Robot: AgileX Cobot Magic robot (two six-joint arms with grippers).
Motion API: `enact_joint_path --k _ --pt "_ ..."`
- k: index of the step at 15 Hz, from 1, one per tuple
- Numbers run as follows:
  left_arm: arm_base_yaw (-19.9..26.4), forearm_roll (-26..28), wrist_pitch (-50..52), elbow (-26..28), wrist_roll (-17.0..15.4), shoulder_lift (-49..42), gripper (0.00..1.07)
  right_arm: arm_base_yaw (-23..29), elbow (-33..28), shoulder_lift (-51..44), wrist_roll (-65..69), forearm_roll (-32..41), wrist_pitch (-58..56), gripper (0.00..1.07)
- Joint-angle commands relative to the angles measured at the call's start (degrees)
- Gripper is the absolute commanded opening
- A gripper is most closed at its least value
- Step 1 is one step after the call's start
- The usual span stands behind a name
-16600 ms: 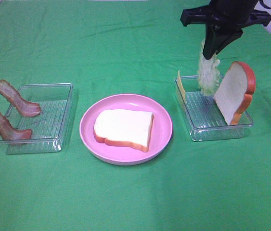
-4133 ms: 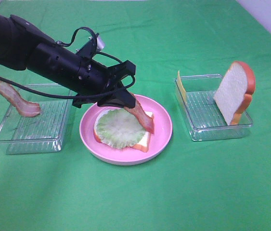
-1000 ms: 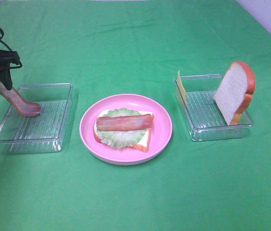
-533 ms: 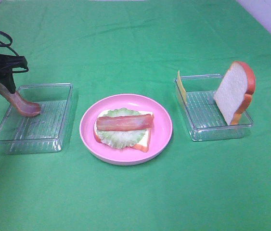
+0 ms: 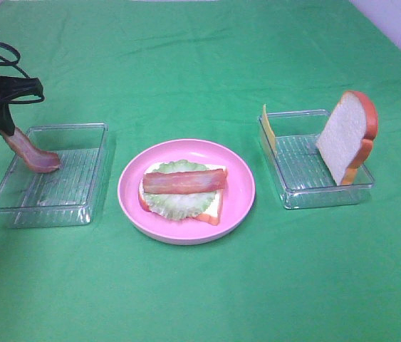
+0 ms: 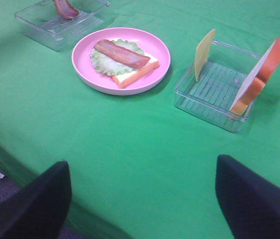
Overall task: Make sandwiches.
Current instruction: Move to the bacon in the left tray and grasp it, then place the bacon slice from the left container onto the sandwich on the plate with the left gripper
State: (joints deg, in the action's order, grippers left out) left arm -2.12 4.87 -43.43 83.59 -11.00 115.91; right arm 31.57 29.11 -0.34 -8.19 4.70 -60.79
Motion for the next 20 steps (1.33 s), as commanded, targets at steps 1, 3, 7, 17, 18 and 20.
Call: enact_joint_path --k 1,3,7,17,18,20 --pt "-0.1 0.7 0.1 0.1 0.0 0.1 0.00 -0.2 -0.1 -0.8 -0.4 0.1 -0.2 0.76" --pt "-0.1 3.2 -1.6 0.9 0.0 -0.2 0.00 -0.2 -0.1 -0.8 -0.4 0.1 -0.2 0.76" --pt "-0.1 15.0 -8.2 6.2 6.6 -0.2 0.00 -0.2 -0.1 -0.8 -0.4 0.1 -0.2 0.76" --pt "-12.2 50.0 -9.9 7.3 29.0 -0.1 0.00 -0.2 -0.1 -0.8 -0.4 0.1 -0.2 0.76" --pt "-14.4 50.6 -9.5 7.3 29.3 -0.1 0.00 -0.2 -0.1 -0.8 -0.4 0.1 -0.2 0.76" --pt "-18.7 50.8 -7.2 7.3 30.1 0.0 0.00 -0.2 -0.1 -0.8 -0.4 0.1 -0.2 0.76"
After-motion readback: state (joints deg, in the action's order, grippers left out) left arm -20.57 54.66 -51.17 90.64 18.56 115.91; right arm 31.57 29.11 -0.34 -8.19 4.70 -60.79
